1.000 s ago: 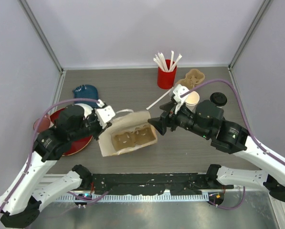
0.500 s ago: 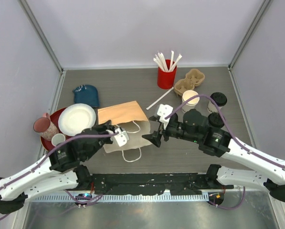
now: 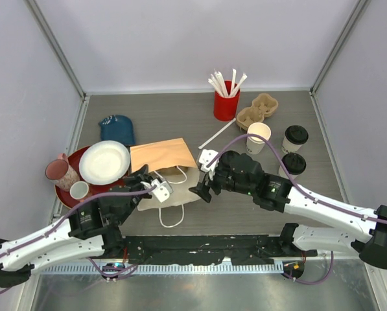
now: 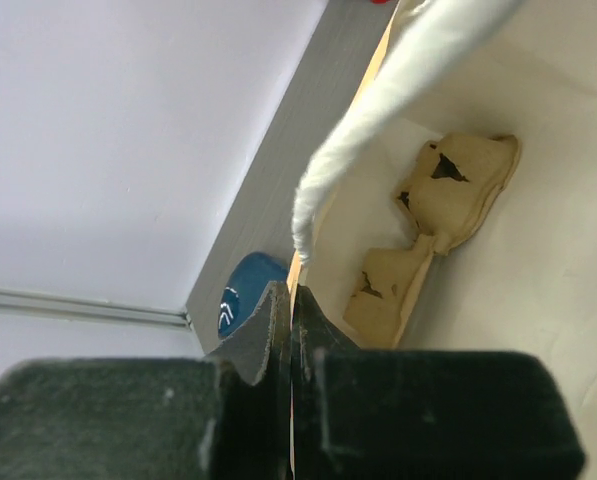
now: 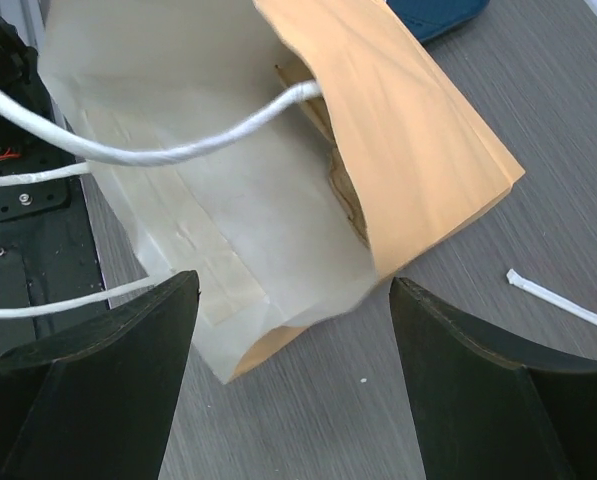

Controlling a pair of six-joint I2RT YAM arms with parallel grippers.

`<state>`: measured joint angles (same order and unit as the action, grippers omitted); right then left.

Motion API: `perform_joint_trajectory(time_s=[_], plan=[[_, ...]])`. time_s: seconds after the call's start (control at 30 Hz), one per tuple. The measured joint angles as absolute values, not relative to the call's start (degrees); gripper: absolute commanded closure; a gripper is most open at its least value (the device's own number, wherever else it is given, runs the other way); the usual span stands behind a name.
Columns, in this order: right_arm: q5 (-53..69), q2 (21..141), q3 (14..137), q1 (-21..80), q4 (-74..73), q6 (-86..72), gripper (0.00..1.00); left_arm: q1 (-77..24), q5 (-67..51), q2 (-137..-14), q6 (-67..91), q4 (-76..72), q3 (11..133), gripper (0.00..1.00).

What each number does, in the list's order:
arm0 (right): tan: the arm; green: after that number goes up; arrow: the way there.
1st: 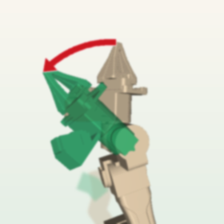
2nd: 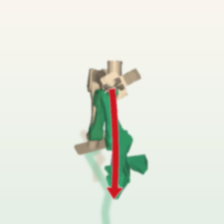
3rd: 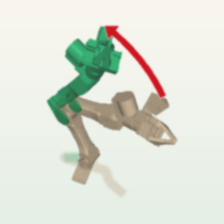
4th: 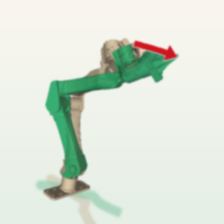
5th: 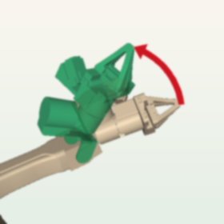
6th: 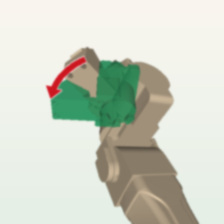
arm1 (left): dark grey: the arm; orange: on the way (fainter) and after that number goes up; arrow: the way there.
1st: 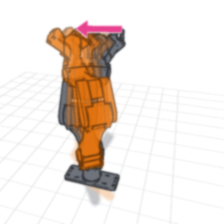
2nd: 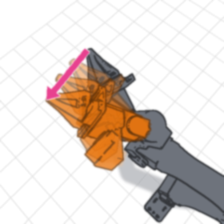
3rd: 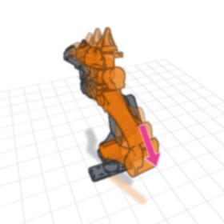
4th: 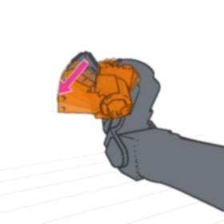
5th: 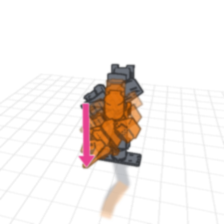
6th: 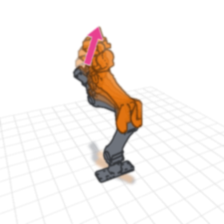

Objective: Pack the takeout coffee

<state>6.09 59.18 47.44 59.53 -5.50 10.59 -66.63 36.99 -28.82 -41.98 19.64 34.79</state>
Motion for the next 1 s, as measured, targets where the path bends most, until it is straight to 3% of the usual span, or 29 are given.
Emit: perform_joint_trajectory(time_s=[0.23,0.43,0.63,1.0], plan=[[6.0,59.6,51.5,59.5,-6.1,8.2,0.18,-59.7,32.8,-35.1,-23.1,31.2,51.9,1.0],[0.6,56.9,60.5,59.5,-6.6,3.0,0.2,-49.9,22.1,-41.4,-2.7,41.0,66.7,1.0],[-6.9,51.6,65.4,59.5,-8.2,-1.6,0.22,-41.9,9.8,-46.6,9.5,48.6,68.1,1.0],[-12.4,49.8,67.1,59.5,-16.4,-5.9,0.23,-16.5,-24.5,-55.1,27.0,53.1,65.4,1.0]])
